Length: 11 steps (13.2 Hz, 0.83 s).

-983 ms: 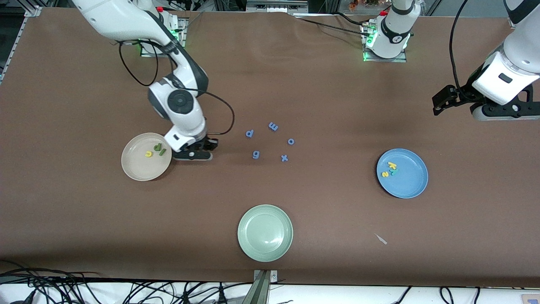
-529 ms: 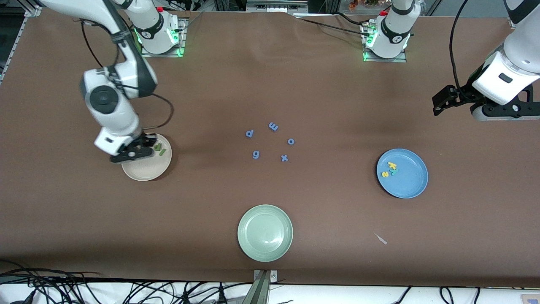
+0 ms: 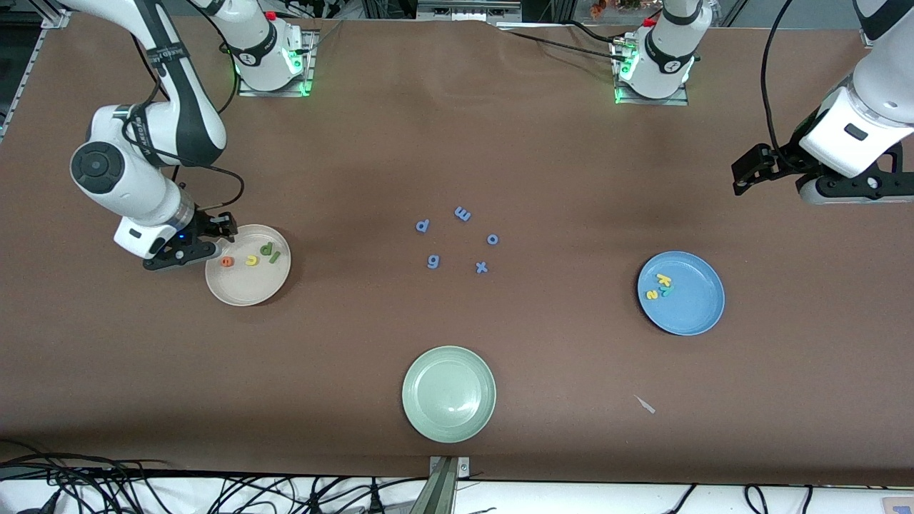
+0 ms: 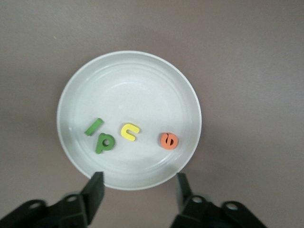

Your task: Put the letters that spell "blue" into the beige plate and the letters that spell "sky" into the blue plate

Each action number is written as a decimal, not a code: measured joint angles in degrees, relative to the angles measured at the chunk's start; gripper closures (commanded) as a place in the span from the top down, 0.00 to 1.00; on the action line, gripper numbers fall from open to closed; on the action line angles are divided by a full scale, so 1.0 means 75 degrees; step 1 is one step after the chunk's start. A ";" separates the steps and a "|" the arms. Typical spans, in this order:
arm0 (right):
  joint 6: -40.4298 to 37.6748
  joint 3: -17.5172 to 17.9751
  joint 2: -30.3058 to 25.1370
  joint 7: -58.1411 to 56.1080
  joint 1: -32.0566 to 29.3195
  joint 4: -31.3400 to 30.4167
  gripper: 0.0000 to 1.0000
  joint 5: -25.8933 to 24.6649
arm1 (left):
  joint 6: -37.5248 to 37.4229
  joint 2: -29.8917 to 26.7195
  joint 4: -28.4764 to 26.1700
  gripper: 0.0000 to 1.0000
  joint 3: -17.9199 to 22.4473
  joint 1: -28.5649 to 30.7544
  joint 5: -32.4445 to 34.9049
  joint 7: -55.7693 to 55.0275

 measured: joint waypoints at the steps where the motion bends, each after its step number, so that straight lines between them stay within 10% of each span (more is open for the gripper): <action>1: -0.0527 0.0053 -0.0069 0.0117 0.0005 0.0383 1.00 0.0025 | 0.0000 0.0000 0.0000 1.00 0.0000 0.0000 0.0000 0.0000; 11: -0.4841 0.0161 -0.1130 0.0936 0.0035 0.3659 1.00 0.0340 | -0.0006 0.0004 0.0008 1.00 0.0000 0.0000 0.0000 0.0000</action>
